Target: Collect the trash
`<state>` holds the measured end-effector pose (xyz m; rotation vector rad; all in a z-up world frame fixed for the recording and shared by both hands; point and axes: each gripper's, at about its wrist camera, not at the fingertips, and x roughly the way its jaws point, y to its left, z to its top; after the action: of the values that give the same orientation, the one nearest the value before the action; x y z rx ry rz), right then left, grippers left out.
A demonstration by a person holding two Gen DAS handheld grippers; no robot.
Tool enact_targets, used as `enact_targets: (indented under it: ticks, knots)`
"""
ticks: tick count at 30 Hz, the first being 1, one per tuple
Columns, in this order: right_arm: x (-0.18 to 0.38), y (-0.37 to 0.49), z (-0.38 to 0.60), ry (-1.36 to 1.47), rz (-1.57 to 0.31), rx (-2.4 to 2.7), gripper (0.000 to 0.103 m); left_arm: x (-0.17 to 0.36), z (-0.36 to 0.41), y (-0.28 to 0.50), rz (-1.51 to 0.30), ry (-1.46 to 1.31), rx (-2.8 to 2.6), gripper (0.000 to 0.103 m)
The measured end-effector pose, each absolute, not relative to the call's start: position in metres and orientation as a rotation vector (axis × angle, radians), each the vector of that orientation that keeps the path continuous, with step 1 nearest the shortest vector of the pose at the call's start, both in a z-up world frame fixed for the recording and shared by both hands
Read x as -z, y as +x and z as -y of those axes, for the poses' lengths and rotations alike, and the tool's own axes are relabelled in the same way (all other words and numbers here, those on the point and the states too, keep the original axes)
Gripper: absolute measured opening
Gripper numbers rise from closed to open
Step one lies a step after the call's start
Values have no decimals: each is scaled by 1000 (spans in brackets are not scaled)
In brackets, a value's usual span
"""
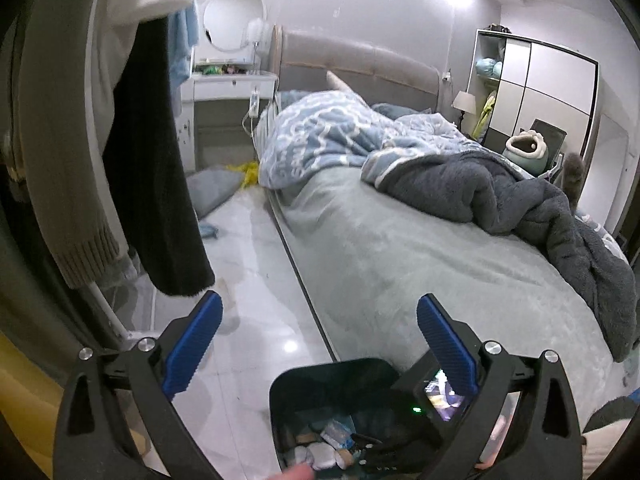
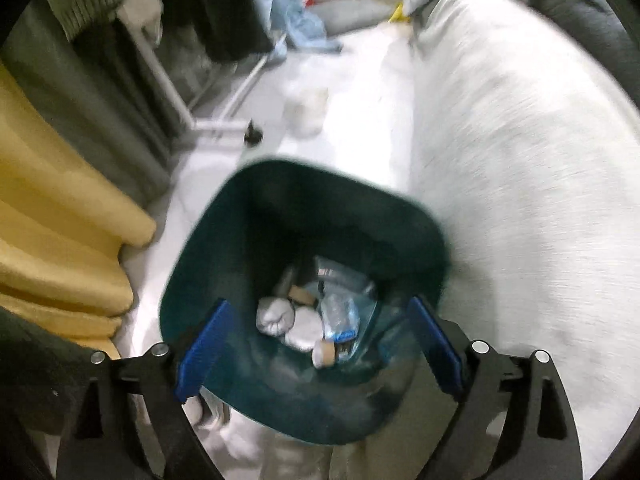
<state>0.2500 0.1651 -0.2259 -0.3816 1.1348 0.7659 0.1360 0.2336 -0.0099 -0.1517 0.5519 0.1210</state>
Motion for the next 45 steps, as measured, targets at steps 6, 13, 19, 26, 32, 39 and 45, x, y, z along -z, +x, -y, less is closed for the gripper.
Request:
enact_targets:
  ticks: [6, 13, 19, 26, 32, 39, 45]
  knots:
    - [158, 258, -121, -278, -963, -704, 100, -3, -210, 130, -514, -100, -165, 100]
    - [87, 244, -33, -232, -723, -558, 100, -14, -178, 119, -494, -73, -163, 100]
    - [44, 203, 35, -182, -569, -442, 100, -36, -135, 90, -433, -23, -120, 100]
    - [8, 117, 93, -104, -433, -355, 100, -51, -112, 47, -391, -28, -130, 100]
    - [24, 63, 142, -40, -406, -303, 100, -38, -96, 10, -386, -16, -115, 100]
    - [59, 45, 141, -38, -454, -338, 100, -11, -85, -12, -414, -1, -122, 100]
    - [66, 41, 130, -57, -443, -389, 100, 0, -84, -13, -436, 15, -99, 100]
